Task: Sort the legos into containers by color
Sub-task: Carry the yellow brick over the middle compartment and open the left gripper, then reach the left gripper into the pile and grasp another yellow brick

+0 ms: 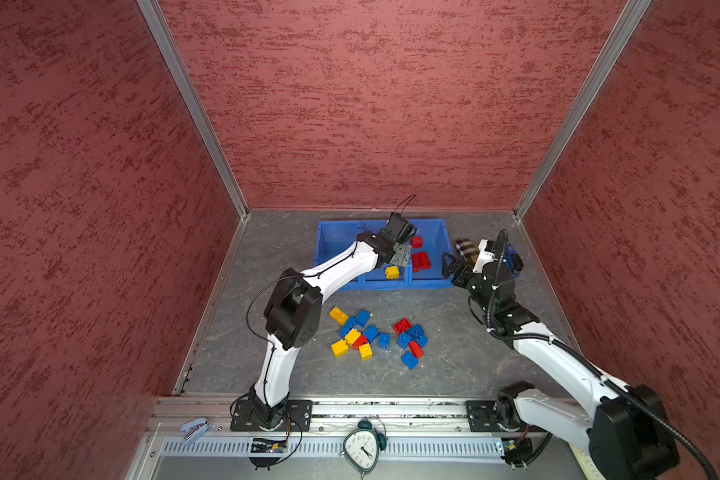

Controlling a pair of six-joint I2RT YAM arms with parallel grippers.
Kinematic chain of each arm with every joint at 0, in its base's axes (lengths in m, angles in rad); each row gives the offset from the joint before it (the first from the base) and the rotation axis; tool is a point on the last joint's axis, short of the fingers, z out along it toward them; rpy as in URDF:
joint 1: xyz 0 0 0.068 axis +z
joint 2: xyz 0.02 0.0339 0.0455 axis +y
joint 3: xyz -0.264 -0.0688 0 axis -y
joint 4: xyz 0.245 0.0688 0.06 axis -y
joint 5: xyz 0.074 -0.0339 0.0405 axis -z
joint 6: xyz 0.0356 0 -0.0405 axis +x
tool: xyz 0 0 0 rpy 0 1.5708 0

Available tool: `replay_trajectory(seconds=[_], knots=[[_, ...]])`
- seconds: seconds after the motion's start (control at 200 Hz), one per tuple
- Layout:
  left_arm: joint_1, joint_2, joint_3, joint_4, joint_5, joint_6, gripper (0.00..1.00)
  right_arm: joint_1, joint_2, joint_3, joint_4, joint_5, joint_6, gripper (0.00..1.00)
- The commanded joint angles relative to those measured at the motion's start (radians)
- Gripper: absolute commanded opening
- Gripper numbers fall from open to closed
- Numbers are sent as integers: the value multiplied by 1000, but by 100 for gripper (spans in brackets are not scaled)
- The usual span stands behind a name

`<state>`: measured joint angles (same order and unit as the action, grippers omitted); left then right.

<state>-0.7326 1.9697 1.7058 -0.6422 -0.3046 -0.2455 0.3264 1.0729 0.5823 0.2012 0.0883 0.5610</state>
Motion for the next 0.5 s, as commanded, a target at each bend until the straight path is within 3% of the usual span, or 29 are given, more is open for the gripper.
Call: replay_trajectory(seconds=[0.0,0.155,0.24,0.306,0.416,0.496], knots=[[-50,-213,-168,63,97,-16,99,0,-16,-26,36,8,12,99],[-135,-470,-428,8,200,42,99,0,-10,-37,48,22,15,99],[-183,-548,-527,-112,283,66,99,0,-11,-39,54,30,13,99],[-245,-582,-586,-199,286,55,95,0,-12,-39,56,40,6,99],[-301,-577,-647,-314,277,-89,79,0,-13,-40,62,47,5,99],[-317,-556,-666,-337,227,-248,79,0,-11,-43,67,41,17,99]])
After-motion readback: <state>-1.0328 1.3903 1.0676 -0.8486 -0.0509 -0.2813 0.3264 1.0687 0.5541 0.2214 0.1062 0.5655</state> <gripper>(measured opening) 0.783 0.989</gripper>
